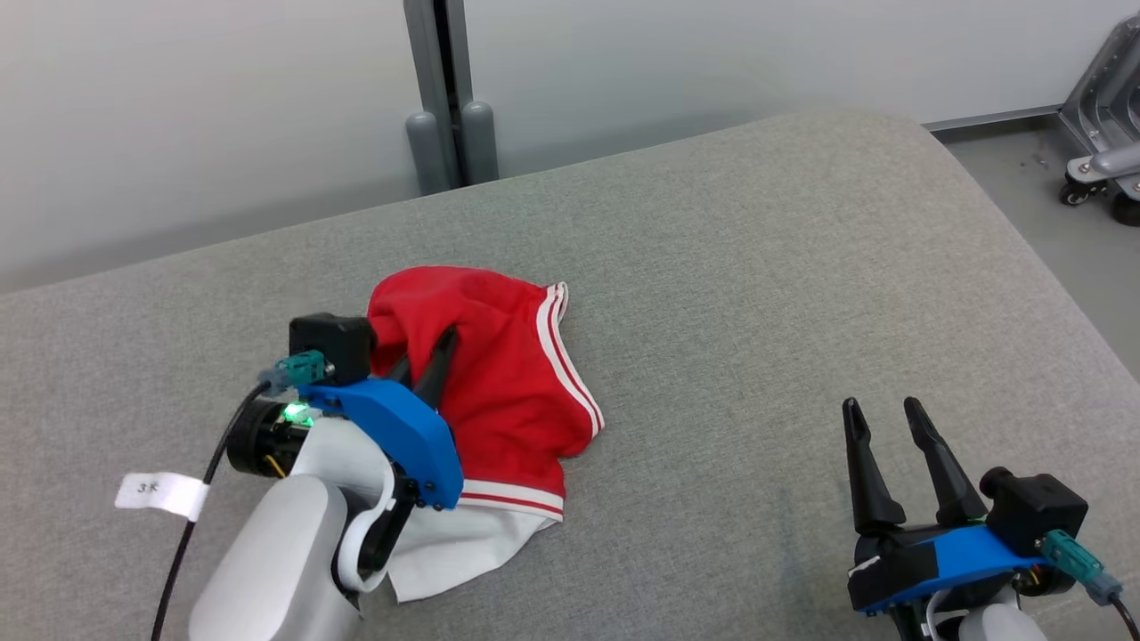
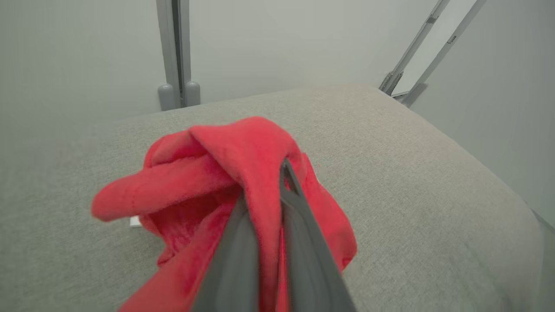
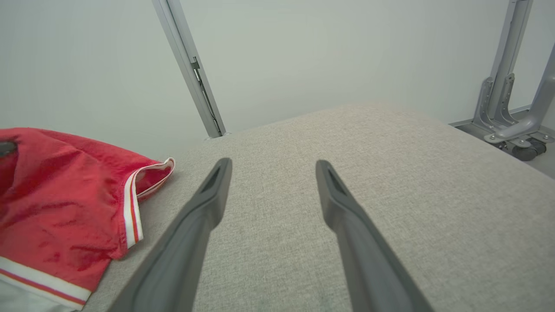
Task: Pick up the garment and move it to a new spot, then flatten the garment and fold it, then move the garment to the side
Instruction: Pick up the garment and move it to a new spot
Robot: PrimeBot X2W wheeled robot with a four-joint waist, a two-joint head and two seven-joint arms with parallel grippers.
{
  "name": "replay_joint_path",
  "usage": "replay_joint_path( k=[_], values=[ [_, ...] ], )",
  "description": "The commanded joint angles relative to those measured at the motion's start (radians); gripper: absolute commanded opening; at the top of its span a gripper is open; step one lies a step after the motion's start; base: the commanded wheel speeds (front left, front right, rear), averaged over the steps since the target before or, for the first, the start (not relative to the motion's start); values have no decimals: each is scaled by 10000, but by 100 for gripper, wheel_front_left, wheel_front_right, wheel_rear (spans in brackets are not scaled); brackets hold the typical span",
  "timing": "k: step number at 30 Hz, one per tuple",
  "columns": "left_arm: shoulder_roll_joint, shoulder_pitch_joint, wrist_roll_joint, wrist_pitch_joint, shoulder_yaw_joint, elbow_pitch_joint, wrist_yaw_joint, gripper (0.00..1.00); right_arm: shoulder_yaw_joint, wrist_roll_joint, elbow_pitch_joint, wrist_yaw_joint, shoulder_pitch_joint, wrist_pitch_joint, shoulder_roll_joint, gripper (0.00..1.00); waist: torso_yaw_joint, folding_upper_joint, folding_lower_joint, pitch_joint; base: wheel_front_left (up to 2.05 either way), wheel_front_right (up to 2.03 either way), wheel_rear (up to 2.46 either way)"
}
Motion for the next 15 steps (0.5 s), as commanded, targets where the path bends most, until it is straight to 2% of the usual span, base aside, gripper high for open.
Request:
replay_joint_path(
  k=[1, 7, 8, 15],
  values=[
    [-36, 91, 282, -458, -124, 431, 63, 100, -34, 3, -33, 2, -103, -48, -32, 100, 101, -1, -1, 31, 0, 0, 0],
    [-261, 487, 180, -2009, 161, 641, 72, 100, -208, -158, 4, 2, 78, -46, -30, 100, 645, -1, -1, -160, 0, 0, 0],
    [-261, 487, 180, -2009, 161, 641, 72, 100, -208, -158, 4, 2, 78, -46, -30, 100, 645, -1, -1, -160, 0, 0, 0],
    [157, 1695, 549, -4114, 657, -97, 409, 100, -435, -624, -157, 2, 304, 104, -30, 100, 1528, -1, -1, -413, 0, 0, 0]
  ],
)
